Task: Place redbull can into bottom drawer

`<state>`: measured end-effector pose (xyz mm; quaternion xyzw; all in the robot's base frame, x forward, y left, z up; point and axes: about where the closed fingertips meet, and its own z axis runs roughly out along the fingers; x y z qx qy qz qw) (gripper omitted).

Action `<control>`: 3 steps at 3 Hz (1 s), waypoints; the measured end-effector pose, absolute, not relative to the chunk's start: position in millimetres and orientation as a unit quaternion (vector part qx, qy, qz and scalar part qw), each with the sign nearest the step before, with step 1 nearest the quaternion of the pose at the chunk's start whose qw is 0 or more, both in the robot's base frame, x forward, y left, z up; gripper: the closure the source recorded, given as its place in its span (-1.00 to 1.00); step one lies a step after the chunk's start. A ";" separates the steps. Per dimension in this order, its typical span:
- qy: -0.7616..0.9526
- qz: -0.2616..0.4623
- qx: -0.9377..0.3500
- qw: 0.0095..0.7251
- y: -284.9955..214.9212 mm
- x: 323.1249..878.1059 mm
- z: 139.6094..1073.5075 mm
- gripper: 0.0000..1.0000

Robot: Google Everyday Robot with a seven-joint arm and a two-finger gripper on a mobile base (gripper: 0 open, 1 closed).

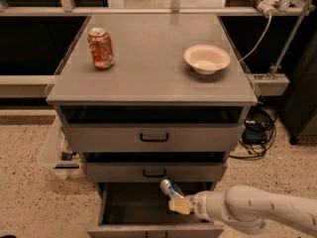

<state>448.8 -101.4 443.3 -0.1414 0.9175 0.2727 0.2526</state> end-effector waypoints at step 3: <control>0.916 0.314 -0.067 0.241 -136.1 464.0 364.6 1.00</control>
Offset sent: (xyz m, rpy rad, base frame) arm 0.0130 -0.0446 -0.0918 0.1157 0.1310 -0.2062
